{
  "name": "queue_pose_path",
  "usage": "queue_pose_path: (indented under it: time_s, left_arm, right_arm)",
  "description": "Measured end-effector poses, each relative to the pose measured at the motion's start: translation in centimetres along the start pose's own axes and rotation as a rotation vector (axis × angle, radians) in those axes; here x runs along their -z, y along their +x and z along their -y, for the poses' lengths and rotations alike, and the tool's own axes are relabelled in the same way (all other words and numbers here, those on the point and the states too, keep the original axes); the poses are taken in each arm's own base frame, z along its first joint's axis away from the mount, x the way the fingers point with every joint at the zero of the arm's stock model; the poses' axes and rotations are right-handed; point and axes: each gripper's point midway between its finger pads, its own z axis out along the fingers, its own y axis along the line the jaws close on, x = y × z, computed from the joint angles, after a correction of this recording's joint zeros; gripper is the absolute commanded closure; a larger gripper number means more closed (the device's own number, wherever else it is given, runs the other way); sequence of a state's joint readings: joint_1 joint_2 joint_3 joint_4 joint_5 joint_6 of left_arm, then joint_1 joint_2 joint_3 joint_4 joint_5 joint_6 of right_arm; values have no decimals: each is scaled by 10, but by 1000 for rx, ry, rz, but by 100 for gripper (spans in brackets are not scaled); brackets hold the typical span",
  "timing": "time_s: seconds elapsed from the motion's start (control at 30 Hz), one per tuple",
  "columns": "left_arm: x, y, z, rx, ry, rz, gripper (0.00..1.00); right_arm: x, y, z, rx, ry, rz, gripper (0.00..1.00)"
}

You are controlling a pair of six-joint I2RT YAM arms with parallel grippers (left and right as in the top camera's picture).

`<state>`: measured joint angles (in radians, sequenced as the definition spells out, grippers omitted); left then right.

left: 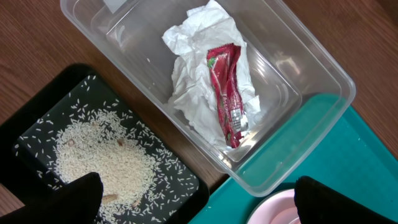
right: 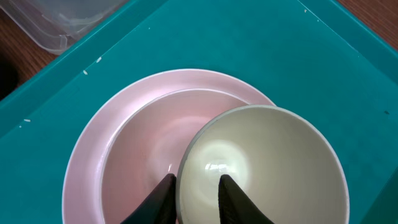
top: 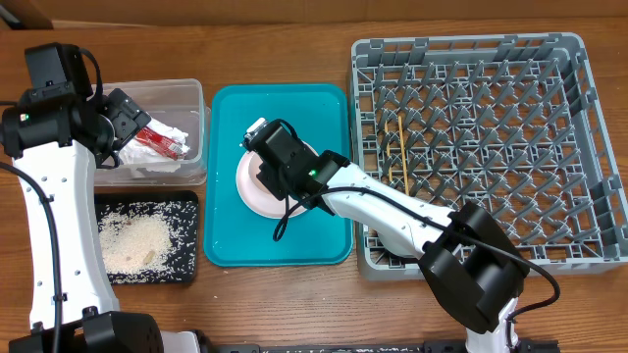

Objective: Sort waste into correct bins and load items into the dishwasher
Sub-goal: 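Lift the white cup and carry it right into the dish rack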

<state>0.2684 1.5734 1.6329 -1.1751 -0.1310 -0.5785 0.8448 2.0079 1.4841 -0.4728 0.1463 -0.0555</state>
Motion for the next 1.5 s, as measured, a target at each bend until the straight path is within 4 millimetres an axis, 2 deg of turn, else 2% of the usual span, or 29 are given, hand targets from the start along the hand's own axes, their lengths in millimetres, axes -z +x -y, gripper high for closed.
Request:
queue_pose_path:
  time_s: [0.17,0.53,0.67,0.73,0.8,0.93,1.0,1.07,1.37,1.5]
  left_arm:
    - [0,0,0,0,0,0,0]
    - [0,0,0,0,0,0,0]
    - [0,0,0,0,0,0,0]
    - [0,0,0,0,0,0,0]
    - [0,0,0,0,0,0,0]
    - [0,0,0,0,0,0,0]
    - [0,0,0,0,0,0,0]
    - [0,0,0,0,0,-1,0]
    - [0,0,0,0,0,0,0]
    - [0,0,0,0,0,0,0]
  right_arm:
    - [0,0,0,5,-1,-1,91]
    - [3,4,-4,-18,-23,-19,96]
    - [27,-5,-11,-65,-81,1,96]
    - [51,-17,-12,-99,-109,36,96]
    - [83,-30,-8,-140,-134,84,96]
    - [157,-52,22,-252,-186,186,96]
    - [185,-53,44,-311,-214,211,96]
    - [204,-46,67,-379,-240,214,96]
    - [225,-8,149,-669,-493,214,96]
    - [236,6,173,-748,-611,269,96]
